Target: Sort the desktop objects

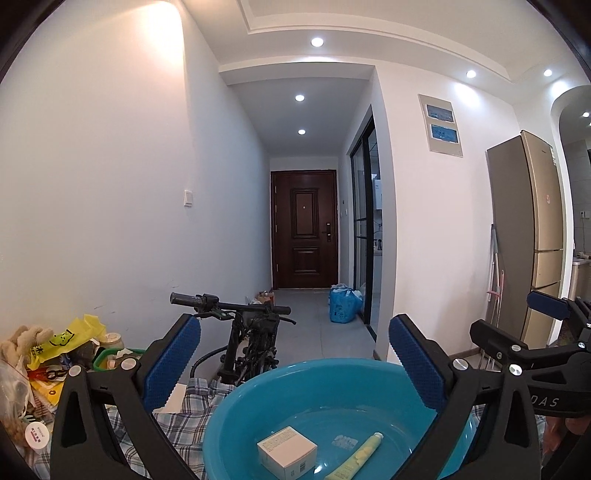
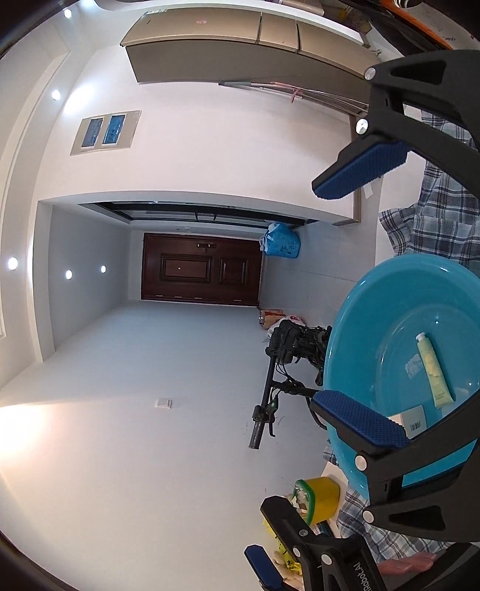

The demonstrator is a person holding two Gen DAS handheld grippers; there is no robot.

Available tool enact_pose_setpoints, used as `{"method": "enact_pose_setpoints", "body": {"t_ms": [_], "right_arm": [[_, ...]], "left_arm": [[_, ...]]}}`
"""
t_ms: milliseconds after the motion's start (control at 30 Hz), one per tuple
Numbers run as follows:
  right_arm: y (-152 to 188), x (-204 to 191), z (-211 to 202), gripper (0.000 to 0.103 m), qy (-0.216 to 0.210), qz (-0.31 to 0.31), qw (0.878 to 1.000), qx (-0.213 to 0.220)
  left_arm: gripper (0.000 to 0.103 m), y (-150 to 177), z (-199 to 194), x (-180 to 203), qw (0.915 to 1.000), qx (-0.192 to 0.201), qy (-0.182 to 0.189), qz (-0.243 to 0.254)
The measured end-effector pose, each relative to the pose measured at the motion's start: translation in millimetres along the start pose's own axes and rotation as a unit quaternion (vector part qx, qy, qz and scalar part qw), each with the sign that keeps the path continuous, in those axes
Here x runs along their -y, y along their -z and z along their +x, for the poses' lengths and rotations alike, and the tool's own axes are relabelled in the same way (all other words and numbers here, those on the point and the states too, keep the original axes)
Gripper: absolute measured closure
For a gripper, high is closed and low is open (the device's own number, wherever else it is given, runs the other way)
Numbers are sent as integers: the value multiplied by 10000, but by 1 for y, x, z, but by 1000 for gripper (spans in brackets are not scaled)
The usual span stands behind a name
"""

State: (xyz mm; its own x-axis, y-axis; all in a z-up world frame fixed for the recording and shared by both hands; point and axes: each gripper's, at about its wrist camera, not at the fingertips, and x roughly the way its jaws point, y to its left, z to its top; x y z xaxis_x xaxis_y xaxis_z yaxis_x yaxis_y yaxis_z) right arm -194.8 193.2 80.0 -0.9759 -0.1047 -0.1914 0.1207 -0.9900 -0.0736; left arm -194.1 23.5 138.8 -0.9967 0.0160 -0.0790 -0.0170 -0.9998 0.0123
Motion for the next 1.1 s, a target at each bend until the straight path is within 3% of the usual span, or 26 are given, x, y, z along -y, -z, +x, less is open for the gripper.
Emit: {"method": "enact_pose_setpoints", "body": {"t_ms": [1100], "right_arm": [[0, 5, -6, 0, -150, 162, 9998, 10]], "left_arm": [[0, 3, 1, 8, 9998, -144, 106, -20]]}}
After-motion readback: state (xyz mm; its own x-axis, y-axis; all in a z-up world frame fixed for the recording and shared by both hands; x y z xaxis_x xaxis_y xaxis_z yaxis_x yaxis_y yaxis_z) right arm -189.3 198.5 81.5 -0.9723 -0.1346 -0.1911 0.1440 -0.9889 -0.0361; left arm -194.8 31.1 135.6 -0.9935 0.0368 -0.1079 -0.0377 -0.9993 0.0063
